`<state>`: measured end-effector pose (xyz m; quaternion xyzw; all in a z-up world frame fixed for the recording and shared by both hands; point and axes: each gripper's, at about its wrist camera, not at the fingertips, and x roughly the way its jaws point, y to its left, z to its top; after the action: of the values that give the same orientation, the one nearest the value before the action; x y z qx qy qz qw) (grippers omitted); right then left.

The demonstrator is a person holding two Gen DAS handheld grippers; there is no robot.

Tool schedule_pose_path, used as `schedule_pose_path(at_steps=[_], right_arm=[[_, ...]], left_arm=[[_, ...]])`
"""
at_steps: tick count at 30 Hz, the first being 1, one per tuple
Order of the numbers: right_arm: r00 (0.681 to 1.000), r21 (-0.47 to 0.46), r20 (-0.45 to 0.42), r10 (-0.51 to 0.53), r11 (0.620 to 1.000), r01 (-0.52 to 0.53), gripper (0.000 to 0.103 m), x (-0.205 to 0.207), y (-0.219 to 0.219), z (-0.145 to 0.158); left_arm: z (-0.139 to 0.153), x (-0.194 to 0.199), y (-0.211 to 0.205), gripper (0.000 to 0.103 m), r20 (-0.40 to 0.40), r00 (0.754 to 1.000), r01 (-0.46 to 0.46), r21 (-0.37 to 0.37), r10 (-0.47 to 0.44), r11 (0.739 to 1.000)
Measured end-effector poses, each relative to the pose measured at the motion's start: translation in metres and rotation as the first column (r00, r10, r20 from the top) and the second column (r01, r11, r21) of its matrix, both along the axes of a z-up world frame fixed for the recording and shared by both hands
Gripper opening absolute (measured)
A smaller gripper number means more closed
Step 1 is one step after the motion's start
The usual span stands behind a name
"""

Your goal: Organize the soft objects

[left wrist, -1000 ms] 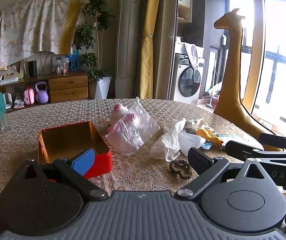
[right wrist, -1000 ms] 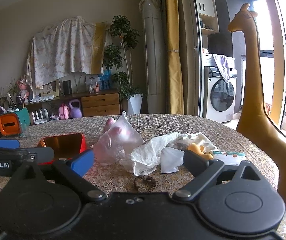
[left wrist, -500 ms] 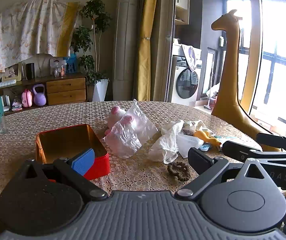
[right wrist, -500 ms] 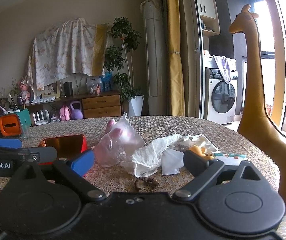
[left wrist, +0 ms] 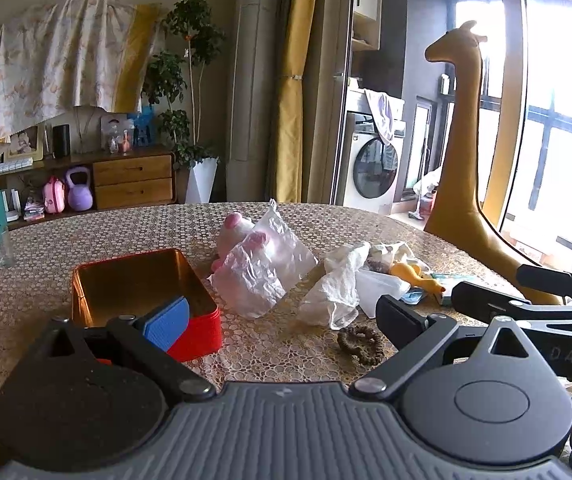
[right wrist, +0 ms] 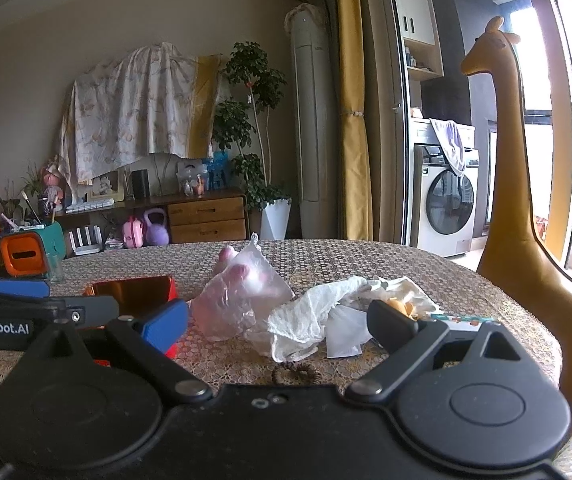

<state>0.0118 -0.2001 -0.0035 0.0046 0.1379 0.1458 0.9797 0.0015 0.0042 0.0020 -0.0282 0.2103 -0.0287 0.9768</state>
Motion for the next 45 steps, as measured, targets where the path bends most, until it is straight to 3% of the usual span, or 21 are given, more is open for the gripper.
schedule_pose_path(at_steps=[8, 16, 25, 28, 34, 39, 45], right_arm=[[0.999, -0.010, -0.036, 0.026, 1.000, -0.026, 0.097, 0.019, 0.000, -0.004], [0.995, -0.022, -0.093, 0.042, 0.999, -0.044, 0.097, 0.056, -0.007, -0.014], [0.988, -0.047, -0.130, 0.083, 0.995, -0.090, 0.096, 0.106, -0.008, -0.015], [0.988, -0.065, -0.127, 0.089, 0.993, -0.098, 0.095, 0.124, -0.009, -0.012], [0.983, -0.088, -0.159, 0.095, 0.990, -0.110, 0.095, 0.163, -0.016, -0.009], [0.977, -0.094, -0.199, 0.082, 0.990, -0.102, 0.094, 0.197, -0.017, -0.007], [0.951, -0.049, -0.298, 0.085, 0.993, -0.104, 0.089, 0.236, -0.014, -0.021]], left_arm=[[-0.005, 0.025, -0.001, 0.101, -0.035, 0.999, 0.013, 0.003, -0.013, 1.000], [-0.009, 0.078, -0.003, 0.101, -0.108, 0.993, 0.046, 0.000, -0.046, 0.999], [-0.014, 0.163, -0.015, 0.101, -0.211, 0.977, 0.049, 0.093, -0.028, 0.995], [-0.017, 0.194, -0.016, 0.101, -0.273, 0.962, 0.046, 0.091, -0.020, 0.995], [-0.028, 0.257, 0.000, 0.101, -0.403, 0.914, -0.057, -0.019, 0.045, 0.998], [-0.041, 0.292, 0.002, 0.101, -0.451, 0.886, -0.133, -0.025, 0.108, 0.991], [-0.071, 0.326, -0.002, 0.101, -0.543, 0.822, -0.220, -0.031, 0.168, 0.975]])
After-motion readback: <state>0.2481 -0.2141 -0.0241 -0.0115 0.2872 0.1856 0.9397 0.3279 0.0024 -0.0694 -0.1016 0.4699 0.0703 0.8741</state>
